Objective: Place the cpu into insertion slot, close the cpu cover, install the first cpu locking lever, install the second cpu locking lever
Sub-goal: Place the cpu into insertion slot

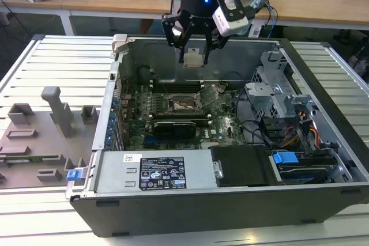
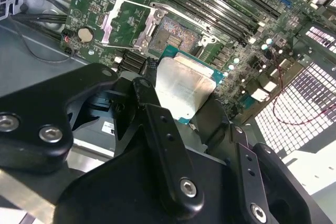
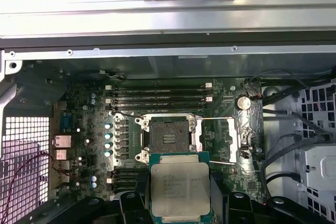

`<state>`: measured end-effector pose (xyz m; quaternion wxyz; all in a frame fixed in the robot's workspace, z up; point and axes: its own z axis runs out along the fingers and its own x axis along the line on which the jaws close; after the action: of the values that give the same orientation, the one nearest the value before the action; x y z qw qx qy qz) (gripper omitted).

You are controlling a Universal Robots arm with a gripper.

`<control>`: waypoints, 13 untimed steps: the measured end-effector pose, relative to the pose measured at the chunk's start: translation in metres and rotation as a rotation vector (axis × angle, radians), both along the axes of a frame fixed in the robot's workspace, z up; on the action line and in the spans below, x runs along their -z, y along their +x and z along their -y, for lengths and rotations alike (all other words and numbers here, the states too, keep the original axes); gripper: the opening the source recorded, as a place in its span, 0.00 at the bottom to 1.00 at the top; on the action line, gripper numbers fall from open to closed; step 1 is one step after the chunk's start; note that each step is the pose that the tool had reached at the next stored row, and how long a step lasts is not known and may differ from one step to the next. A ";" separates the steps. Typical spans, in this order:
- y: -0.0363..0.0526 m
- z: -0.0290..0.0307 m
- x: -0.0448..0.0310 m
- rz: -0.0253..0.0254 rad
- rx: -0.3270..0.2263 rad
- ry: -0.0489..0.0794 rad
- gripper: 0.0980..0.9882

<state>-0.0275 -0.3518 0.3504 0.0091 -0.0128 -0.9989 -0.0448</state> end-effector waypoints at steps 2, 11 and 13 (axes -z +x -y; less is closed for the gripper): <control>0.0000 0.0000 0.0006 0.0000 0.000 0.000 0.50; 0.0000 0.0000 0.0046 0.0000 0.000 0.000 0.50; 0.0000 0.0000 0.0057 0.0000 0.000 0.000 0.50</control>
<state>-0.0276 -0.3518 0.3447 0.0091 -0.0128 -0.9989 -0.0449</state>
